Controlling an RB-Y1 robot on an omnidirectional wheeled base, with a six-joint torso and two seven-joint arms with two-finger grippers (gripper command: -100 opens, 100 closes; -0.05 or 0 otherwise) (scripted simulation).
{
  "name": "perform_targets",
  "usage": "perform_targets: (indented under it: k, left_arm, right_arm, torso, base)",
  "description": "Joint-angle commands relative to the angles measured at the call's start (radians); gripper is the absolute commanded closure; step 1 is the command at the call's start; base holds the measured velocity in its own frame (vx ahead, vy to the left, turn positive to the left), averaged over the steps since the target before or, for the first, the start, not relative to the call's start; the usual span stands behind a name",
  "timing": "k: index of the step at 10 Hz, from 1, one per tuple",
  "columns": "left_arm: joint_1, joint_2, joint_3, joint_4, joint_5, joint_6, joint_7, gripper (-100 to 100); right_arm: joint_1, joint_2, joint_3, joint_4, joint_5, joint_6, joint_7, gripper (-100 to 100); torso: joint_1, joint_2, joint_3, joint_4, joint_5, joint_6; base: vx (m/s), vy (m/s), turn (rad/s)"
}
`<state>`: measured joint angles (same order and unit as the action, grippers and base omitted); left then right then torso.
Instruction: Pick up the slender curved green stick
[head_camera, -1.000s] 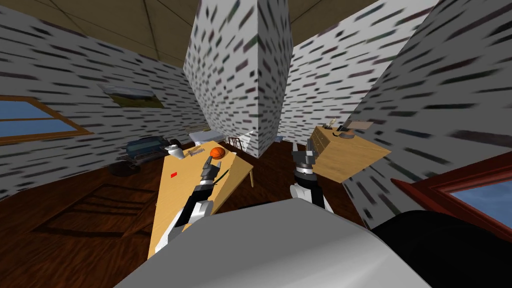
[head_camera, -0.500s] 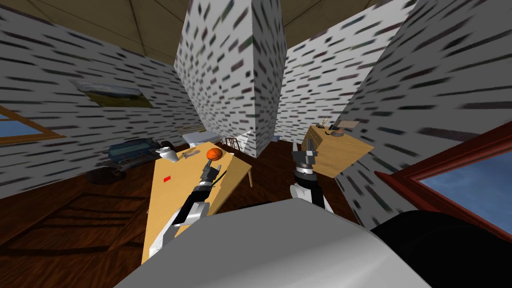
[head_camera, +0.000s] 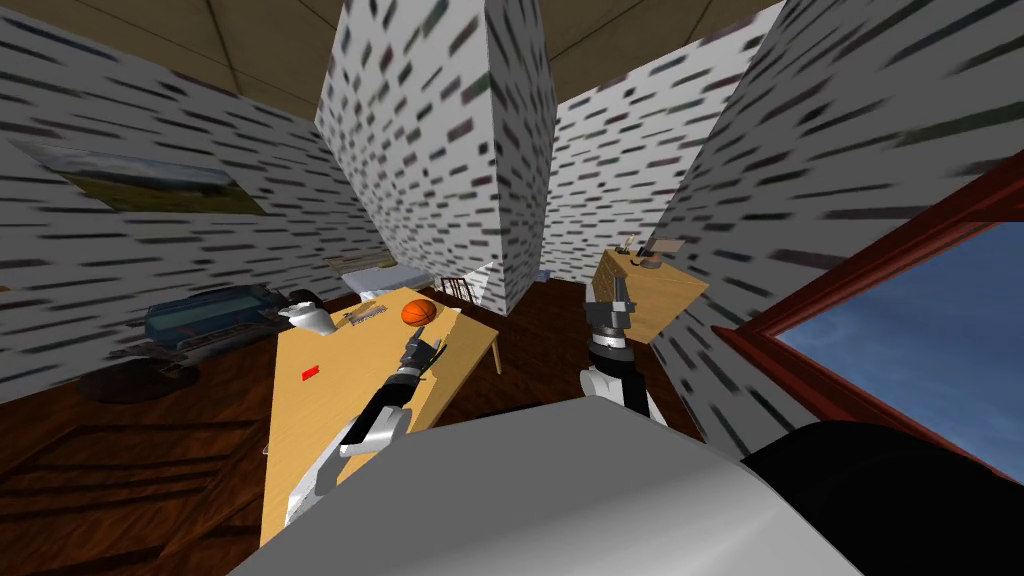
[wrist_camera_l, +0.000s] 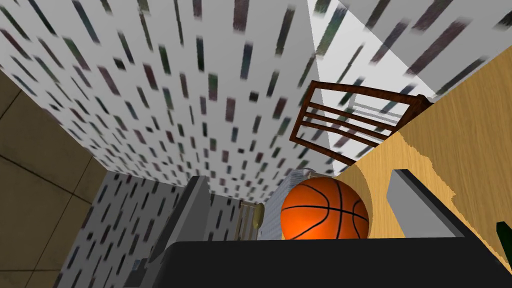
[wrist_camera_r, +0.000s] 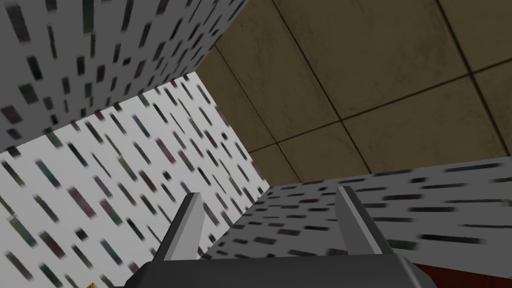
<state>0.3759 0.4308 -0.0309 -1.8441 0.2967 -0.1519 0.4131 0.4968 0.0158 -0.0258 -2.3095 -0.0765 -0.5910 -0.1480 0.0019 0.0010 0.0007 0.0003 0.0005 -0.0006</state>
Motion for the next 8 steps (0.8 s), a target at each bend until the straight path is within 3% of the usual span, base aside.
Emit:
perform_targets:
  k: [1,4,5,6,7,8]
  left_arm:
    - [-0.01,0.035,-0.002,0.044,0.029,0.034,0.05,-100]
    - [-0.017,0.063,-0.006,0.082,0.056,0.064,0.108,-100]
    - [-0.024,0.091,-0.01,0.121,0.084,0.093,0.151,-100]
    - [-0.024,0.091,-0.01,0.121,0.084,0.093,0.156,-100]
    - [-0.031,0.117,-0.015,0.16,0.113,0.123,0.195,-100]
    - [-0.031,0.117,-0.015,0.161,0.113,0.123,0.203,-100]
  right_arm:
    - [0.0,0.0,0.0,0.0,0.0,0.0,0.0,0]
    - [0.0,0.0,0.0,0.0,0.0,0.0,0.0,0]
    - [0.0,0.0,0.0,0.0,0.0,0.0,0.0,0]
    - [0.0,0.0,0.0,0.0,0.0,0.0,0.0,0]
    - [0.0,0.0,0.0,0.0,0.0,0.0,0.0,0]
    - [0.0,0.0,0.0,0.0,0.0,0.0,0.0,0]
  torso:
    - [0.0,0.0,0.0,0.0,0.0,0.0]
    - [0.001,0.001,0.0,0.0,0.0,0.0]
    - [0.0,0.0,0.0,0.0,0.0,0.0]
    - [0.0,0.0,0.0,0.0,0.0,0.001]
    - [0.0,0.0,0.0,0.0,0.0,0.0]
    - [0.0,0.001,0.0,0.0,0.0,0.001]
  base:
    - [-0.027,0.018,-0.189]
    - [-0.029,0.022,-0.134]
    - [-0.032,0.021,-0.19]
    - [-0.028,0.019,-0.12]
    - [-0.039,0.018,-0.244]
    - [-0.033,0.026,-0.102]
